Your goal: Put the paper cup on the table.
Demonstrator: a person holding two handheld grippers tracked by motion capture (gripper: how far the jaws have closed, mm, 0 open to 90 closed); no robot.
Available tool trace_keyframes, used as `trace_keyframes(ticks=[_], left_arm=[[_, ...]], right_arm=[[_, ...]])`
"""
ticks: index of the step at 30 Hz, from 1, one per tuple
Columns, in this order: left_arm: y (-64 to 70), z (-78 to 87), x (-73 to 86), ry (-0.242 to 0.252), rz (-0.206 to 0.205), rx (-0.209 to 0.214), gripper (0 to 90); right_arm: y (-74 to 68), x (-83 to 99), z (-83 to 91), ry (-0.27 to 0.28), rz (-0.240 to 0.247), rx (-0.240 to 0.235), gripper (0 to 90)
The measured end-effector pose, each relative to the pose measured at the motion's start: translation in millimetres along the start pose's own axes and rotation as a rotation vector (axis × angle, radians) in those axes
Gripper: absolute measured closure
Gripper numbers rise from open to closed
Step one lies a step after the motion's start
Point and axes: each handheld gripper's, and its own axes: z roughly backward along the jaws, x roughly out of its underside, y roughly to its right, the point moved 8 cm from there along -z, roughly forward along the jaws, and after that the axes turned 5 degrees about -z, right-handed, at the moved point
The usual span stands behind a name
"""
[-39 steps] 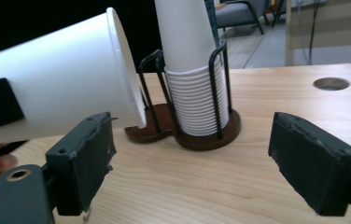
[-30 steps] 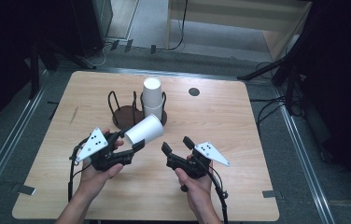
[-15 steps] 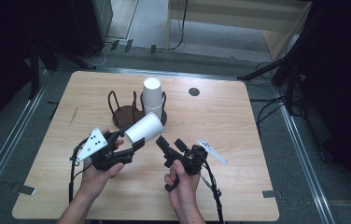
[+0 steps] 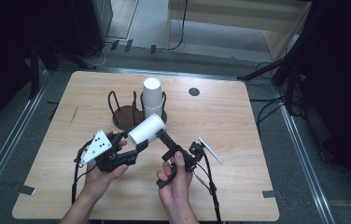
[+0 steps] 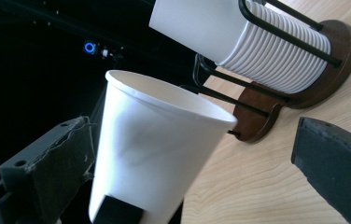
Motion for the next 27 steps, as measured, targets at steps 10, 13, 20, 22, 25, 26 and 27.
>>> trace_keyframes(ticks=[10,13,20,22,25,26,27], left_arm=[[6.2,-3.4,2.7,0.0,-0.01,0.011,35.3],[7.7,-4.1,3.0,0.001,-0.013,0.017,35.3],[12.7,-6.5,4.9,-0.006,-0.025,0.026,35.3],[13.1,-6.8,5.3,-0.007,-0.028,0.027,35.3],[13.8,-7.0,5.6,-0.009,-0.028,0.028,35.3],[14.0,-7.0,5.8,-0.011,-0.03,0.029,35.3],[14.5,-7.2,5.9,-0.01,-0.031,0.029,35.3]], right_arm=[[-6.3,2.9,-6.5,-0.001,-0.062,-0.01,0.0],[-7.1,3.8,-9.7,-0.004,-0.079,-0.01,0.0],[-7.2,5.3,-16.3,-0.015,-0.096,-0.004,0.0],[-5.7,5.0,-18.3,-0.014,-0.105,-0.003,0.0],[-4.2,5.1,-20.4,-0.015,-0.117,-0.005,0.0],[-3.6,5.3,-21.1,-0.017,-0.121,-0.004,0.0],[-2.7,5.7,-22.0,-0.02,-0.126,-0.003,0.0]])
